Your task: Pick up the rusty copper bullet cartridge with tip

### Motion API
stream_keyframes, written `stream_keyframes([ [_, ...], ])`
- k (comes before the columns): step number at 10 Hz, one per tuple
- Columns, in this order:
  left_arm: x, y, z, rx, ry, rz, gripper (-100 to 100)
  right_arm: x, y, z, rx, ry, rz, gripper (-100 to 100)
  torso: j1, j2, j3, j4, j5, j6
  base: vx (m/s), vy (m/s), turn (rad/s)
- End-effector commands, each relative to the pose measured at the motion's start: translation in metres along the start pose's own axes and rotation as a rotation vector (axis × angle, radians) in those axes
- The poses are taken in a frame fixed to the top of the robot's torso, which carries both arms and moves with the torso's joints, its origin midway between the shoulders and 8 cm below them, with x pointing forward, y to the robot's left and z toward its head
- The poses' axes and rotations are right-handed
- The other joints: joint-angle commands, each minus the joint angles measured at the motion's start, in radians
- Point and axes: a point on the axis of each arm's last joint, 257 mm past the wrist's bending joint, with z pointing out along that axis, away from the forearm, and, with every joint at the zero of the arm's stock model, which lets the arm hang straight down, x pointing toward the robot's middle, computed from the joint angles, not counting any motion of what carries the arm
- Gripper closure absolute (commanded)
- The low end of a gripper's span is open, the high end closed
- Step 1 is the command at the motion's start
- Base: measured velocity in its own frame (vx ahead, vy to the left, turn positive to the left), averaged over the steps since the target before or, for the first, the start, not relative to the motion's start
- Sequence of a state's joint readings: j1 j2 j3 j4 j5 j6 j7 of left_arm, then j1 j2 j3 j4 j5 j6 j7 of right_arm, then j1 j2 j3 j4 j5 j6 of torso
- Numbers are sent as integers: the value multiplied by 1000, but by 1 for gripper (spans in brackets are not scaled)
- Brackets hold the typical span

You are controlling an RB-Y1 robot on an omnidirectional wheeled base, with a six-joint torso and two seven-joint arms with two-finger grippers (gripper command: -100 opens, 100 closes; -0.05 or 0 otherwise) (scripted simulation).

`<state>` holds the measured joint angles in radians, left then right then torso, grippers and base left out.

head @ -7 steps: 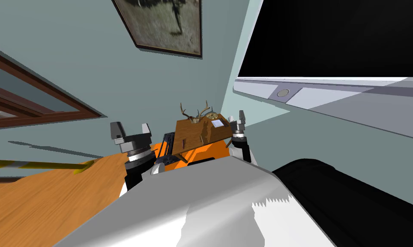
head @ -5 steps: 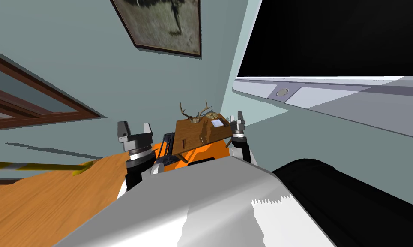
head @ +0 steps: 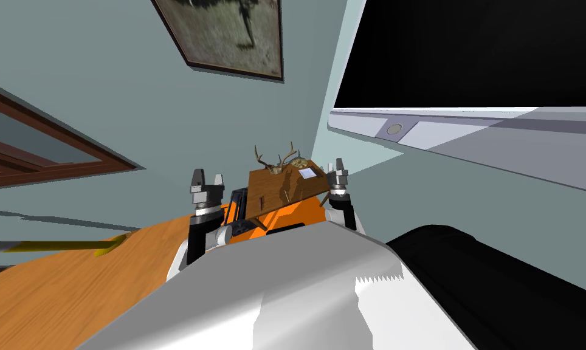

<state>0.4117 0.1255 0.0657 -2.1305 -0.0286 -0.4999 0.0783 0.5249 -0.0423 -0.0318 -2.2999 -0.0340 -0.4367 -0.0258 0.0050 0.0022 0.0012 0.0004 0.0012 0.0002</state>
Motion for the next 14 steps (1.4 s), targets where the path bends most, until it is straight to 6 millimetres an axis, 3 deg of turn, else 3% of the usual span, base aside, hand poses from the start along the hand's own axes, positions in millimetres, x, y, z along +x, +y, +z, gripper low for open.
stream_keyframes([
  [1,4,22,6,-48,15,25,-100,0,0,0,0,0,0,0,0,0,0,0,0,0,-42,59,-110],
  [11,17,144,33,-301,54,141,-100,0,0,0,0,0,0,0,-3,-2,-1,0,-1,0,-36,47,-94],
  [14,19,177,28,-379,66,162,-100,0,0,0,0,0,0,0,-3,-1,0,0,-1,0,-31,26,-66],
])
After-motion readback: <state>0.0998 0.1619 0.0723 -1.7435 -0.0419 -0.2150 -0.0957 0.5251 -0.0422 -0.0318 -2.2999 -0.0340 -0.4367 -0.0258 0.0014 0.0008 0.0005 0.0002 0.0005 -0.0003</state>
